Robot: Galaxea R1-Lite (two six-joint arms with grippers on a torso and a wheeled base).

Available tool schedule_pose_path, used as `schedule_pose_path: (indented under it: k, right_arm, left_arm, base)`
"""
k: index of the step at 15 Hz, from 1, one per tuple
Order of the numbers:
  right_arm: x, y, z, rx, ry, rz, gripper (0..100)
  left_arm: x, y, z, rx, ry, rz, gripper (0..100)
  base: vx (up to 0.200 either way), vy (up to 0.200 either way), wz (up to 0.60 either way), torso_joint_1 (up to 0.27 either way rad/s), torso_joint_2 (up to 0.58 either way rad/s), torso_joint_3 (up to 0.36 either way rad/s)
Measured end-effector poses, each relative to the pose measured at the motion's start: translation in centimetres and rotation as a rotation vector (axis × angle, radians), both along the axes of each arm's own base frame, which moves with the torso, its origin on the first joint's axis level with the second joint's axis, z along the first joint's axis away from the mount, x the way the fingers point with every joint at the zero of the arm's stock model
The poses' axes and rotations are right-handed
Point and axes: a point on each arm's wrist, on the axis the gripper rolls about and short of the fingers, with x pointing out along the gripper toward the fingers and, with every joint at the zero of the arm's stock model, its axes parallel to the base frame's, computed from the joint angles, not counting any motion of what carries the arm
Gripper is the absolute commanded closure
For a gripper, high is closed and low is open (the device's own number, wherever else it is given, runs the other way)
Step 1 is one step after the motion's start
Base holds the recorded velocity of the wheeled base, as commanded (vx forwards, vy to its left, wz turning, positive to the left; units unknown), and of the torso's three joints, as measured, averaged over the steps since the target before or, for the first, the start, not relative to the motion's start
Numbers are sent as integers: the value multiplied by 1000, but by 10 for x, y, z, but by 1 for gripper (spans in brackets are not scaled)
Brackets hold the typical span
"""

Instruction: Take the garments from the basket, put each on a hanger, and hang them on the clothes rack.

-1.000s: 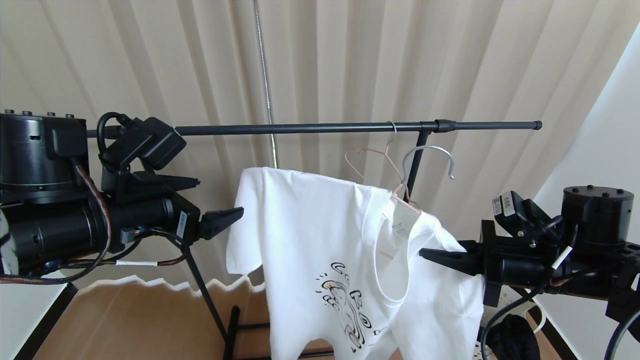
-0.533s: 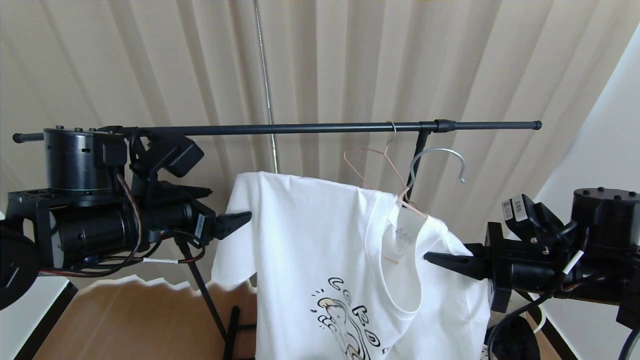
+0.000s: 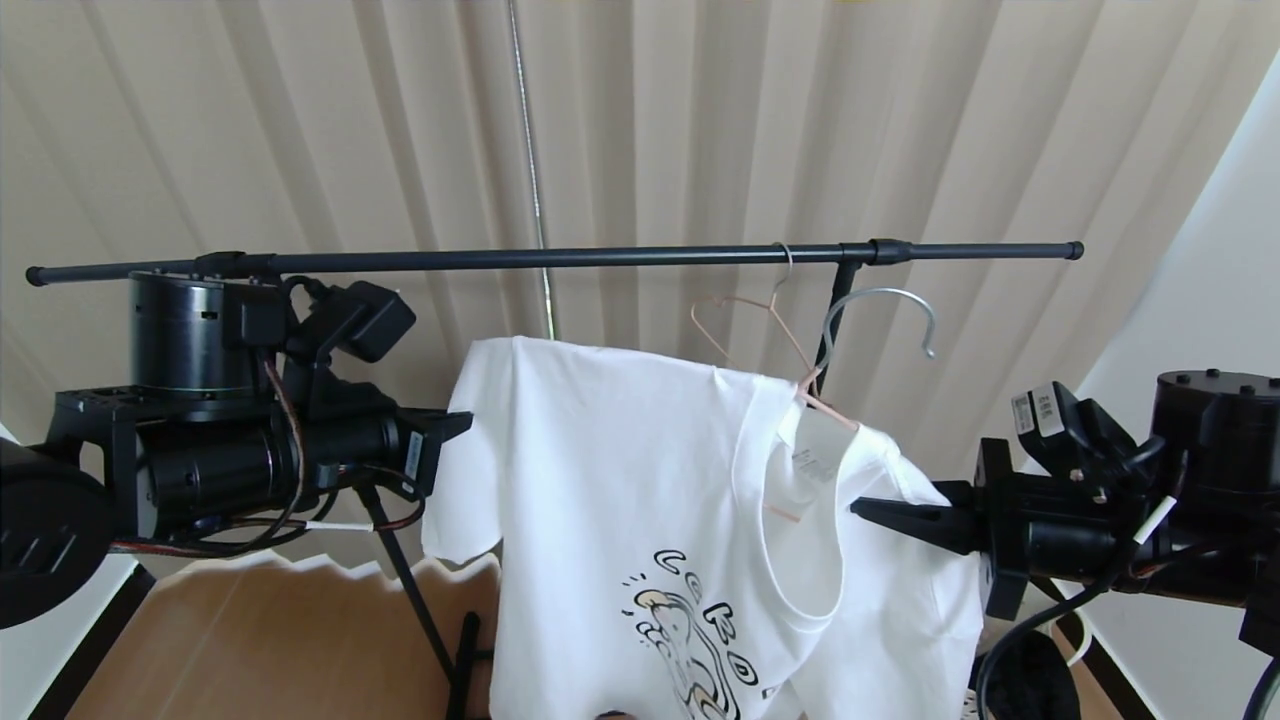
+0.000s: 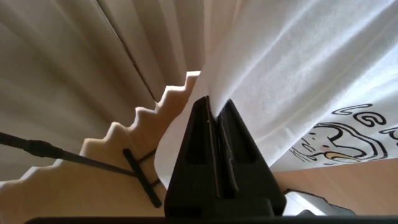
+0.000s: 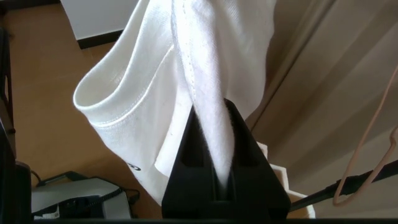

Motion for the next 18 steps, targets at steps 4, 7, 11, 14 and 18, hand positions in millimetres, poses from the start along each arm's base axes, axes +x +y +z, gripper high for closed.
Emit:
schedule_pose_path:
  k: [4, 7, 11, 14, 18]
  right_arm:
    - [2, -5, 1, 2, -4, -20, 100]
    - [4, -9, 2, 10, -5, -19, 100]
    - [6, -14, 2, 11, -5, -36, 100]
    - [7, -16, 2, 12, -6, -45, 100]
    - [7, -16, 2, 11, -6, -48, 100]
  left_arm:
    - [1, 11, -2, -17, 16, 51, 100]
    - [2, 18, -3, -52, 36, 98, 100]
    - [2, 24, -4, -58, 46, 126, 100]
    - [2, 28, -7, -61, 58, 143, 100]
    - [1, 30, -9, -60, 66, 152, 100]
  base:
    - [0, 0, 0, 0, 0, 0]
    - [0, 0, 0, 0, 0, 0]
    - [0, 0, 0, 0, 0, 0]
    - [0, 0, 0, 0, 0, 0]
    - [0, 0, 0, 0, 0, 0]
